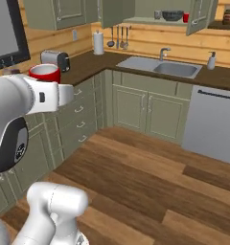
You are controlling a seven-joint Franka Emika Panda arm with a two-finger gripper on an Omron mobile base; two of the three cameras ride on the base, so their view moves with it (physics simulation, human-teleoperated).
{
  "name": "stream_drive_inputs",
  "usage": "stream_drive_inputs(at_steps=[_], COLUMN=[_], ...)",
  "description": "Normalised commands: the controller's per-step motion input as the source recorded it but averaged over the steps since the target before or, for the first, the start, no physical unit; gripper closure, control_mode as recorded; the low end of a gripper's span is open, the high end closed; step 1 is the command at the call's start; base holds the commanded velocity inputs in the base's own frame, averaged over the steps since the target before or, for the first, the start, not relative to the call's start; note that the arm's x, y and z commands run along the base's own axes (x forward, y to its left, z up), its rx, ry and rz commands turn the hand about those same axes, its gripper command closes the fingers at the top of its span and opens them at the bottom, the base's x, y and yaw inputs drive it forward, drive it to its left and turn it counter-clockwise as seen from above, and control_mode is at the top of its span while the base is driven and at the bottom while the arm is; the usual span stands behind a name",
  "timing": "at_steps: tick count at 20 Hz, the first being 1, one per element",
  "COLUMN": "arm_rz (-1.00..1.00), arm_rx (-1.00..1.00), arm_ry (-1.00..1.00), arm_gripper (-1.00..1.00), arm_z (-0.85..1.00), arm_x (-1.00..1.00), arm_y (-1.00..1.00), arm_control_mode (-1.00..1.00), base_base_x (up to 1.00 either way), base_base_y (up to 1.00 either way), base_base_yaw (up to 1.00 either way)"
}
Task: Gather all objects into one cabinet and sort the glasses and bowls to opposite sides.
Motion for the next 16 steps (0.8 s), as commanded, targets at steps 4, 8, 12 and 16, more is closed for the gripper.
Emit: stream_drive_inputs(at_steps=[4, 8, 12, 16], arm_rz=[0.00, 0.00, 0.00, 0.00], arm_rx=[0.00, 0.00, 0.00, 0.00], arm_ry=[0.00, 0.00, 0.00, 0.00], arm_gripper=[1.00, 1.00, 1.00, 1.00], arm_z=[0.00, 0.00, 0.00, 0.00], arm_x=[0.00, 0.00, 0.00, 0.00], arm_y=[0.00, 0.00, 0.00, 0.00], arm_control_mode=[1.00, 1.00, 1.00, 1.00], base_base_x=[0.99, 0.98, 0.86, 0.74], base_base_y=[0.14, 0.19, 0.39, 0.58], base_base_yaw=[-0.16, -0.13, -0.24, -0.29])
